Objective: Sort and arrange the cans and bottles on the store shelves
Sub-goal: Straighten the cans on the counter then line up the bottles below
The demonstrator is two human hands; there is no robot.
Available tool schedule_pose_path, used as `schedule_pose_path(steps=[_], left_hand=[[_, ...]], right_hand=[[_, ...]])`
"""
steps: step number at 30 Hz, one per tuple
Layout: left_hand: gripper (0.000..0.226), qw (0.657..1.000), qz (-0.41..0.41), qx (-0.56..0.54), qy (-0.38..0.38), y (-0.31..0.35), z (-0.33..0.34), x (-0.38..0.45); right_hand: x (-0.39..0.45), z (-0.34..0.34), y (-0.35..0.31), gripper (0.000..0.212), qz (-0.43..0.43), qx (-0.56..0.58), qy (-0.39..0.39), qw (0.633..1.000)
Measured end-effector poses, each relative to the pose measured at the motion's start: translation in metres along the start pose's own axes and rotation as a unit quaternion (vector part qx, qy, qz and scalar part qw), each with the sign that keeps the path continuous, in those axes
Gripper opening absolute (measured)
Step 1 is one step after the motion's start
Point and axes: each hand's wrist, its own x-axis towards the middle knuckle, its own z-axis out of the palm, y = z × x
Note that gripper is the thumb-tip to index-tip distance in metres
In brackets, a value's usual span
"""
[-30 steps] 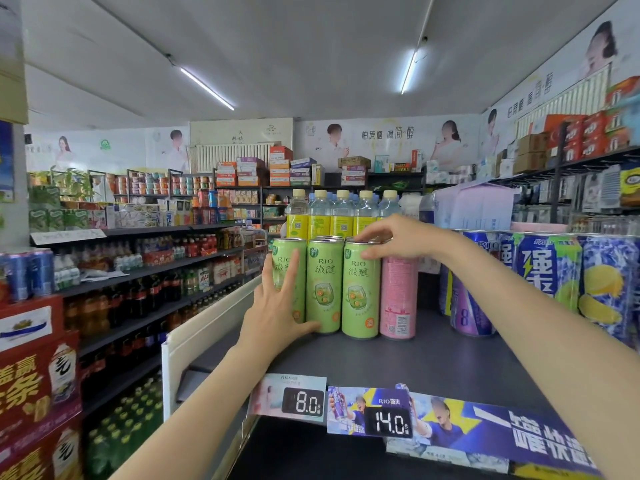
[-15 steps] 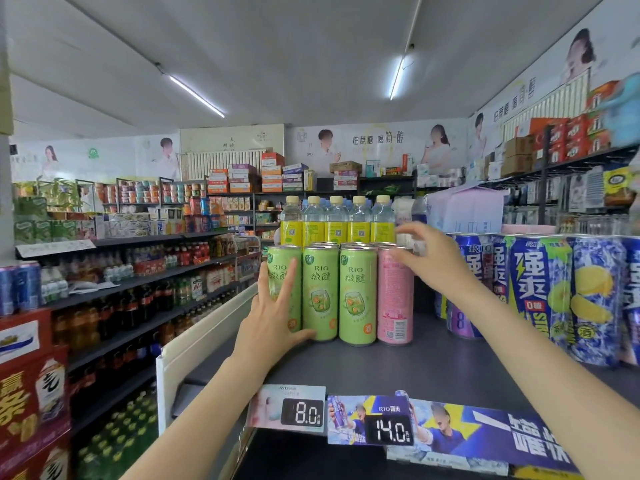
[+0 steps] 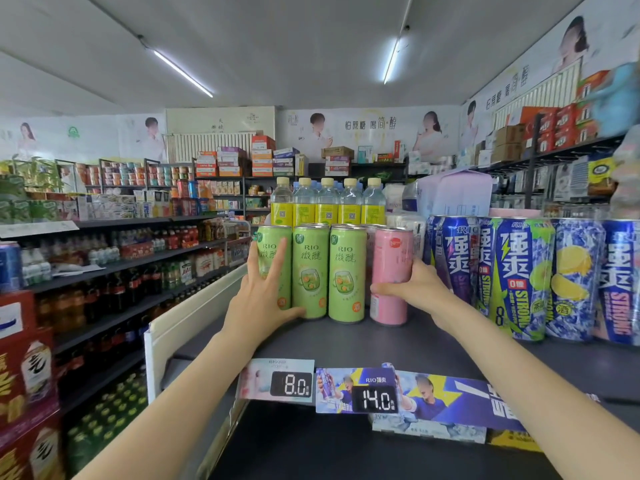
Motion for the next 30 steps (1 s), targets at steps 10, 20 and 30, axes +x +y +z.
schedule_pose_path(steps=[10,20,30], left_hand=[[0.117,1.0,0.011,-0.008,0.005,-0.002,0.002,0.0],[0.118,1.0,0.011,-0.008,0.002,-0.003,0.002,0.001],[0.119,1.0,0.014,-0.012,0.004,-0.003,0.003,0.001]], right_hand=[[-0.009,-0.004,0.004,0.067,-0.011,-0.055,-0.007,0.998],[-0.016,0.007,-0.008,0.084,-0.041,-0.163,0.038,0.985],[-0.016,-0.009,0.001,0.064,0.009,0.002,-0.112,0.994]])
